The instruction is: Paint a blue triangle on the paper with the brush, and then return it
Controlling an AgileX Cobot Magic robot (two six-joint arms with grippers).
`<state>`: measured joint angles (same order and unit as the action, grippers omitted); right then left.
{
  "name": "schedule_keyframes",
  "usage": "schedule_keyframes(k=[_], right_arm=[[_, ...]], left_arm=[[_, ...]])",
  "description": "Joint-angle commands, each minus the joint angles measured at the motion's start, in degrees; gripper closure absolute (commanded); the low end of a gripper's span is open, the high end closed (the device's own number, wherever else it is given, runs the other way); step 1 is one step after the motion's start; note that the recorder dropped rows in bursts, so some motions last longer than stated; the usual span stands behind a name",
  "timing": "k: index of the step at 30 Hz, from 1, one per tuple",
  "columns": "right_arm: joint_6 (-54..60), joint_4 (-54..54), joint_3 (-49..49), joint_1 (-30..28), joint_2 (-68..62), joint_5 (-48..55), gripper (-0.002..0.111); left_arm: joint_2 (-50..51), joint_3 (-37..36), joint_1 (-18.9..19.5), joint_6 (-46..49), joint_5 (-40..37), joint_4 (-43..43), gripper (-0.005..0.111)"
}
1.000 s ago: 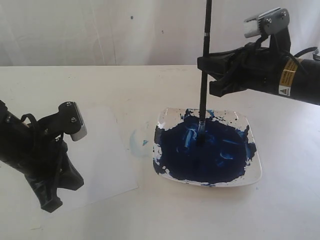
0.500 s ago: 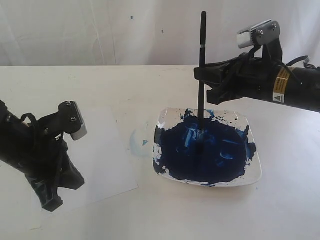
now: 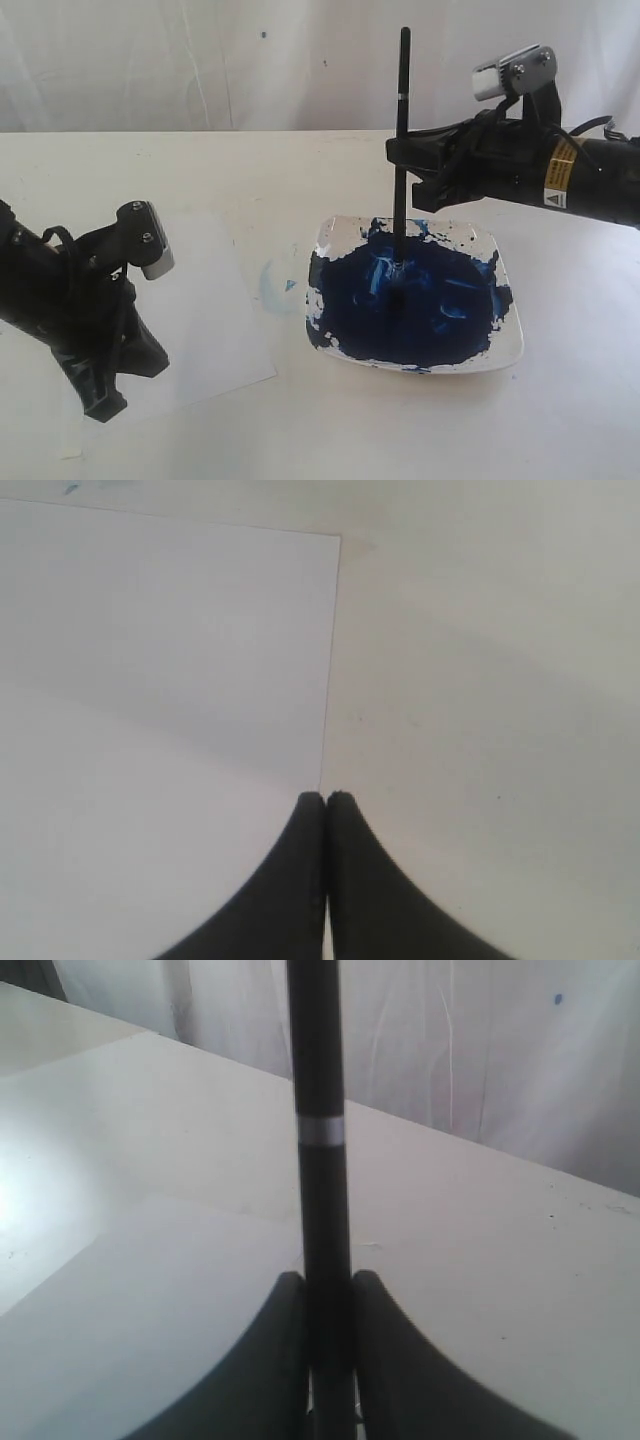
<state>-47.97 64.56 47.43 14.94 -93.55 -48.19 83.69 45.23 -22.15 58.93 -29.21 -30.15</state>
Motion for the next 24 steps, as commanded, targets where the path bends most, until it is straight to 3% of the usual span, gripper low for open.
schedule_keyframes(k=[1, 4, 10, 13, 16, 20, 22, 24], right_arm=[[-0.1, -0.2, -0.2, -0.1, 2.3, -2.5, 0.108], [-0.1, -0.5, -0.2, -0.1, 4.5, -2.9, 0.108], [0.2, -0.5, -0.1, -0.1, 8.5, -3.0, 0.108], [0.2, -0.5, -0.1, -0.1, 8.8, -6.8, 0.108], [0.5, -1.6, 0.0, 0.3, 8.8, -11.5, 0.108], [8.8, -10.8, 0.0, 6.8, 8.8, -11.8, 0.108], [14.1, -13.7, 0.0, 10.6, 8.6, -11.8, 0.108], [17.2, -17.9, 0.8, 13.6, 6.7, -11.8, 0.108]], left_arm=[[-0.3, -0.5, -0.2, -1.0, -0.5, 0.7, 0.107], [-0.3, 0.2, 0.3, -7.0, 1.9, 5.0, 0.107], [-0.3, 3.2, 5.3, -23.4, -0.7, 21.5, 0.107], [-0.2, 3.4, 9.2, -24.3, 1.5, 21.5, 0.107], [-0.1, 3.4, 9.5, -24.3, 4.5, 20.5, 0.107], [5.5, 4.3, 10.0, -24.3, 11.3, 20.2, 0.107], [8.7, 9.6, 13.4, -23.0, 7.6, 16.9, 0.107], [12.2, 17.3, 18.8, -14.4, -3.0, 10.2, 0.107]])
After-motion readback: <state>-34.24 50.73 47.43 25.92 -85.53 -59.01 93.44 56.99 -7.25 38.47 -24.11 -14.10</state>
